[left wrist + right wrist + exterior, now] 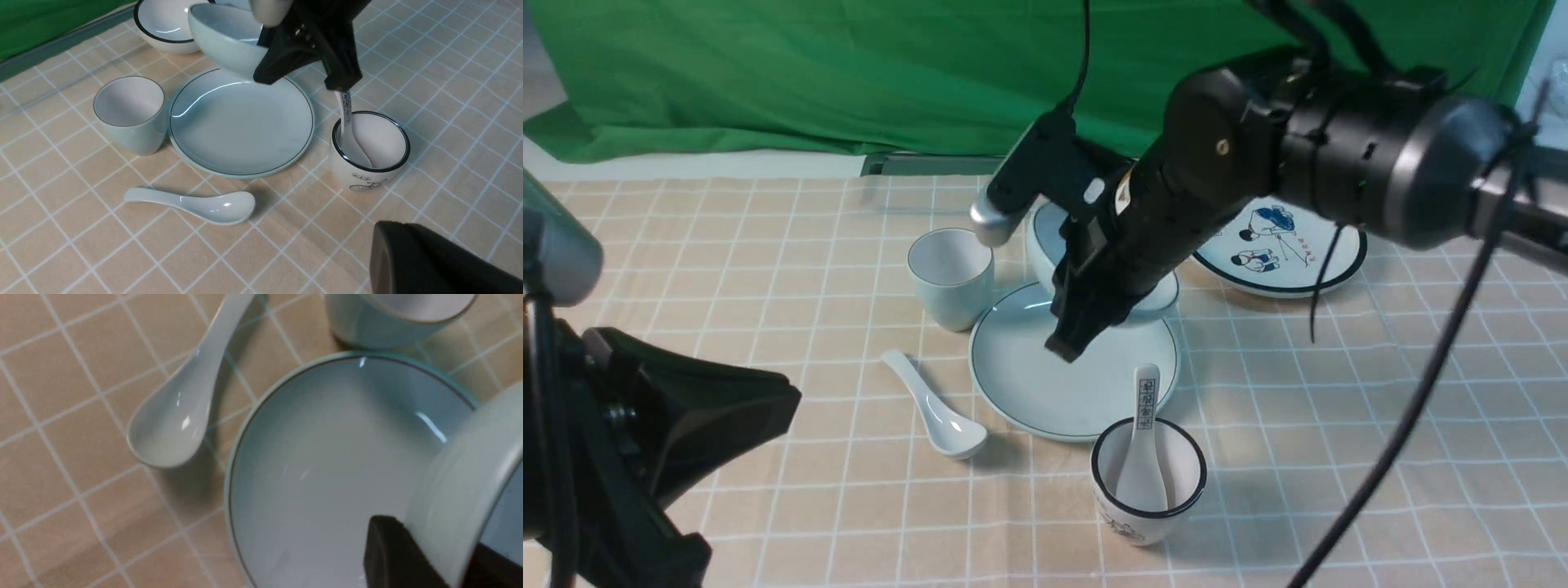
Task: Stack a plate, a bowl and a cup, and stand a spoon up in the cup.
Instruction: Use the right arm to put the blue rice bowl into the blue large plate in the middle, then use the left arm to grab a blue teacup, then use the left arm to put the blue teacup into the blue rice bowl in the middle, then use the left arm to grab a blue soup spoon
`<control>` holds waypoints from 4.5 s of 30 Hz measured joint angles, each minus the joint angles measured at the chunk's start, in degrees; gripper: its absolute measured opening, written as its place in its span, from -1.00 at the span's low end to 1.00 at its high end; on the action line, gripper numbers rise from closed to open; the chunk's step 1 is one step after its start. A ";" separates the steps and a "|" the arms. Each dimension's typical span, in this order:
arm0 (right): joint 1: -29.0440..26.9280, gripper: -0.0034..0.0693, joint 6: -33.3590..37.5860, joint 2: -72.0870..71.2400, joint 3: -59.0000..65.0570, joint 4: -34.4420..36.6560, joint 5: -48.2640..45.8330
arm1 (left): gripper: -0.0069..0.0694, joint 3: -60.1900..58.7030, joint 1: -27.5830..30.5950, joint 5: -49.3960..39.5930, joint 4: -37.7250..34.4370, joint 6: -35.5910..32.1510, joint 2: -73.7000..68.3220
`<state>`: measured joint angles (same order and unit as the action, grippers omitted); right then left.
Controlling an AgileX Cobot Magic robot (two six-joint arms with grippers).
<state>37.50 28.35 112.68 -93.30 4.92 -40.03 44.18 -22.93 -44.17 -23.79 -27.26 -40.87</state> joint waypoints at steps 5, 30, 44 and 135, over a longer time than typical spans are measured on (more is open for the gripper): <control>0.15 -0.67 -0.52 3.87 -0.17 -0.21 -1.23 | -0.81 0.00 0.00 -0.36 0.00 0.00 0.00; 1.75 0.20 -0.51 6.88 -0.66 -0.37 -0.84 | -0.81 0.00 0.00 1.40 0.18 0.16 0.00; 1.75 0.34 -0.83 -2.47 -3.43 -0.51 -2.13 | -0.81 3.73 0.00 -2.10 1.41 0.01 -10.93; -7.36 -0.54 -17.17 -62.50 41.46 -4.92 -15.70 | -0.05 46.53 -5.90 -22.75 22.78 22.82 -58.48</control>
<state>30.14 11.18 50.18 -51.84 0.00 -55.73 90.71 -28.83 -66.92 -1.01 -4.44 -99.34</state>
